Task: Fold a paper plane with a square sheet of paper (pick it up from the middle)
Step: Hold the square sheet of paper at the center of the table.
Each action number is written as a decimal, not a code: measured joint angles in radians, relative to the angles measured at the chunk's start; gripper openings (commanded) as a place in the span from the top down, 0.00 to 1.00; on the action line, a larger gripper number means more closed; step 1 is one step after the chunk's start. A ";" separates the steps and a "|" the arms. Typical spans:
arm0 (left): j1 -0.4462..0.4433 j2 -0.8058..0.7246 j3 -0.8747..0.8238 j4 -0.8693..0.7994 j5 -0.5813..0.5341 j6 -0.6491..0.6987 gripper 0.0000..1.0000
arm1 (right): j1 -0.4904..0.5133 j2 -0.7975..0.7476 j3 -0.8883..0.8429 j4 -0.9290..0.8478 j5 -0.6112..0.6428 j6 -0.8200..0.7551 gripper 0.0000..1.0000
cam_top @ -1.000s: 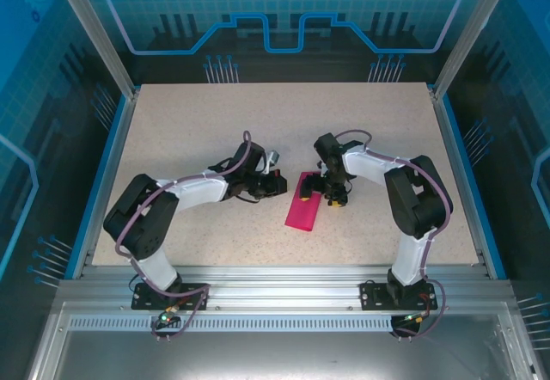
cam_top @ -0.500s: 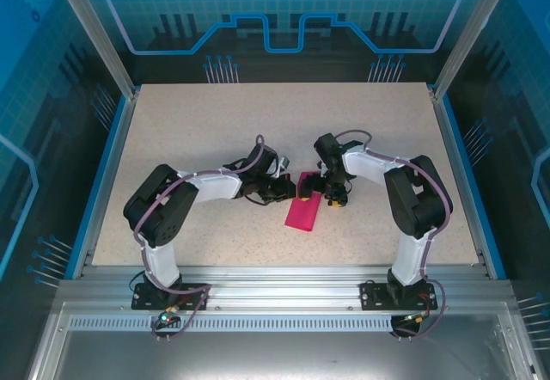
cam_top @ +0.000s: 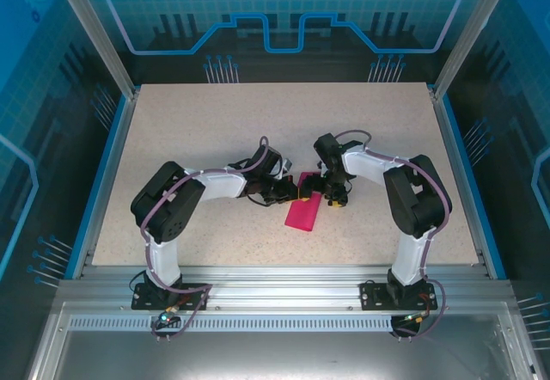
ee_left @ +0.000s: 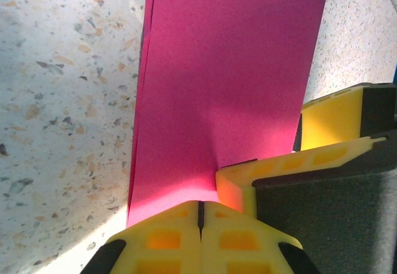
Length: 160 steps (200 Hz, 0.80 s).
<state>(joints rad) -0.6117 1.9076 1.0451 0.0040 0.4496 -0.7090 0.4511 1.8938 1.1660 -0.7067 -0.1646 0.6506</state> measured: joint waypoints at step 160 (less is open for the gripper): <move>-0.013 0.034 0.000 -0.025 -0.050 0.000 1.00 | 0.000 0.001 0.001 -0.001 -0.003 0.000 0.12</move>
<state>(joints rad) -0.6250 1.9415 1.0451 -0.0212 0.4000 -0.7090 0.4511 1.8946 1.1671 -0.7074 -0.1673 0.6510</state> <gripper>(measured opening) 0.056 0.879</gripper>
